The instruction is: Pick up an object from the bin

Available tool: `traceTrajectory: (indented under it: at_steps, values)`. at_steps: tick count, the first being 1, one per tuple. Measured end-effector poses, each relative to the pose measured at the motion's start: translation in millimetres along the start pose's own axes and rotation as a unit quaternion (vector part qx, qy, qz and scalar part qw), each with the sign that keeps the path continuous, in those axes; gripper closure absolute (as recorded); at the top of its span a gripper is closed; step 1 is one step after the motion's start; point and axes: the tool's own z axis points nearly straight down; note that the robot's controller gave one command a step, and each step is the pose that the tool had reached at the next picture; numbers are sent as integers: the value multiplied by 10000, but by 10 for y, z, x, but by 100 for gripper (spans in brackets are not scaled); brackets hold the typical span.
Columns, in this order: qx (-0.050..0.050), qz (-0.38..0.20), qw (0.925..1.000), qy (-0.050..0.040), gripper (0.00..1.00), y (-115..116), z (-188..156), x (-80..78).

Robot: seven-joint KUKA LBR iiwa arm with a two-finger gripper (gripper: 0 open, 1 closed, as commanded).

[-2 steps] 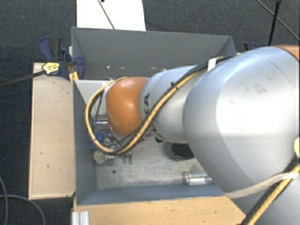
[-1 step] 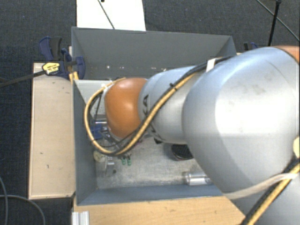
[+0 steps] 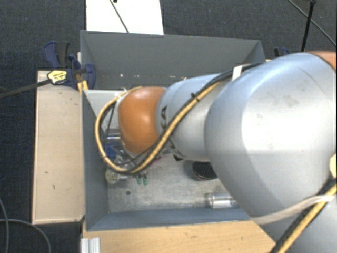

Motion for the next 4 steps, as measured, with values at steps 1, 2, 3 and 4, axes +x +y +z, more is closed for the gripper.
traceTrajectory:
  at_steps: [1, 2, 3, 4]
  values:
    - [-19, -18, 10000, 15, 0, 32, 7, 19]
    - [-19, -4, 10000, 10, 100, 30, 3, 15]
    - [-26, -12, 10000, 19, 0, 44, 9, 25]
    - [-26, -372, 9993, 14, 0, 60, 7, 316]
